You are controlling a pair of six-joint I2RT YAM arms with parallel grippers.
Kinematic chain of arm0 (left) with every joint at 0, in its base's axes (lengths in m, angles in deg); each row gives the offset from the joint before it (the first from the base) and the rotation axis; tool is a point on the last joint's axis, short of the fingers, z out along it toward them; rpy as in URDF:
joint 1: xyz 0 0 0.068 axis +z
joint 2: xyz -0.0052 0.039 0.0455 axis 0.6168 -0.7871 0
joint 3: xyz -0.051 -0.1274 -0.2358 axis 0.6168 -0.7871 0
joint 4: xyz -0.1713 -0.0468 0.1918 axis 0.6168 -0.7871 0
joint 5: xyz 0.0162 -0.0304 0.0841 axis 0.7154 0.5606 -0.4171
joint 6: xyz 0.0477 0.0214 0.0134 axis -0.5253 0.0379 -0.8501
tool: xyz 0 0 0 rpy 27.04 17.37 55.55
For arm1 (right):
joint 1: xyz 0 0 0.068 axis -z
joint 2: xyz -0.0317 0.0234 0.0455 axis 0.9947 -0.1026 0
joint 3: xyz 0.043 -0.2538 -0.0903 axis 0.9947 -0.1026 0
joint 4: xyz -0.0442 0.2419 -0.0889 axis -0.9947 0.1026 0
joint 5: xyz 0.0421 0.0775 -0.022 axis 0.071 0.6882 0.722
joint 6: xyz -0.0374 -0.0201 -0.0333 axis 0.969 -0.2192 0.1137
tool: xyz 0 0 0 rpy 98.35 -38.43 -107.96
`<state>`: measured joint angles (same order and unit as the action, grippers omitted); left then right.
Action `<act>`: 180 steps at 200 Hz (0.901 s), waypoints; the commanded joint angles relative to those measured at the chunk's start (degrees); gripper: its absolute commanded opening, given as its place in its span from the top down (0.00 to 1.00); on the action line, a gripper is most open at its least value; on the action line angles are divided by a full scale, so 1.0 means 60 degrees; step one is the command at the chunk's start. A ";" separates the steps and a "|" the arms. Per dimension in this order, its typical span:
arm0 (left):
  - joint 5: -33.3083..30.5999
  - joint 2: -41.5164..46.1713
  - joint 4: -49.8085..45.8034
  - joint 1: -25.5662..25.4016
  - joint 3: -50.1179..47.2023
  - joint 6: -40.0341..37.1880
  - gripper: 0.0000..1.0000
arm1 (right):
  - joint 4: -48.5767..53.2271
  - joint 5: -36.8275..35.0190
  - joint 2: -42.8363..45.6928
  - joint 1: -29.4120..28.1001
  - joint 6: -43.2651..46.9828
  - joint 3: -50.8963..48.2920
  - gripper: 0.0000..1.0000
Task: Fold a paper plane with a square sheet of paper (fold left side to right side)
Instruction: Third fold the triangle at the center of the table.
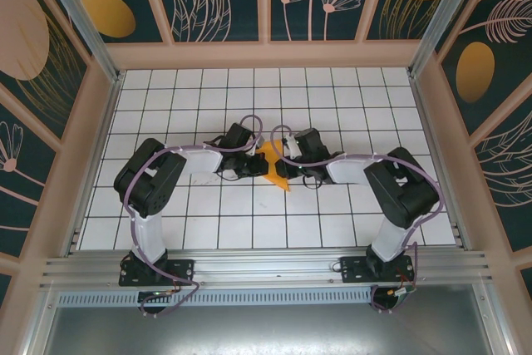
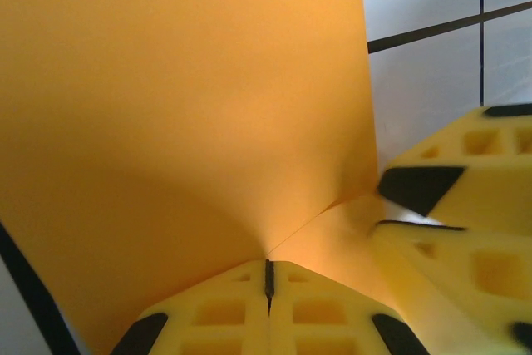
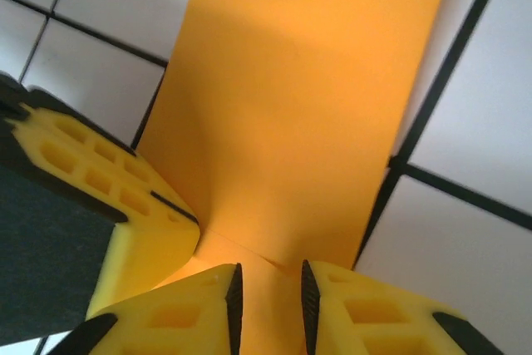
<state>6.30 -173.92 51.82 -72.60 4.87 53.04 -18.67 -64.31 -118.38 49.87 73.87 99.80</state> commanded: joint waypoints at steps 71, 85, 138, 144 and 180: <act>-0.0798 -0.0523 -0.0338 -0.0069 -0.0199 -0.0051 0.93 | 0.2238 0.2306 0.1642 -0.0108 -0.1540 -0.0181 0.89; -0.0812 -0.0513 -0.0338 -0.0074 -0.0174 -0.0053 0.94 | 0.2299 0.2393 0.1490 -0.0150 -0.1675 -0.0158 0.94; -0.0845 -0.0513 -0.0448 -0.0070 -0.0089 -0.0095 0.93 | 0.2428 0.2305 0.0589 -0.0182 -0.1773 0.0306 0.95; -0.0856 -0.0500 -0.0445 -0.0064 -0.0094 -0.0095 0.93 | 0.2478 0.2303 0.0490 -0.0182 -0.1781 0.0345 0.95; -0.0885 -0.0476 -0.0500 -0.0077 -0.0066 -0.0123 0.93 | 0.2694 0.2069 0.0267 -0.0167 -0.1737 0.0386 0.95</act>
<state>6.02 -174.05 52.26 -72.71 4.96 53.01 -4.71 -51.74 -115.91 49.13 63.92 100.26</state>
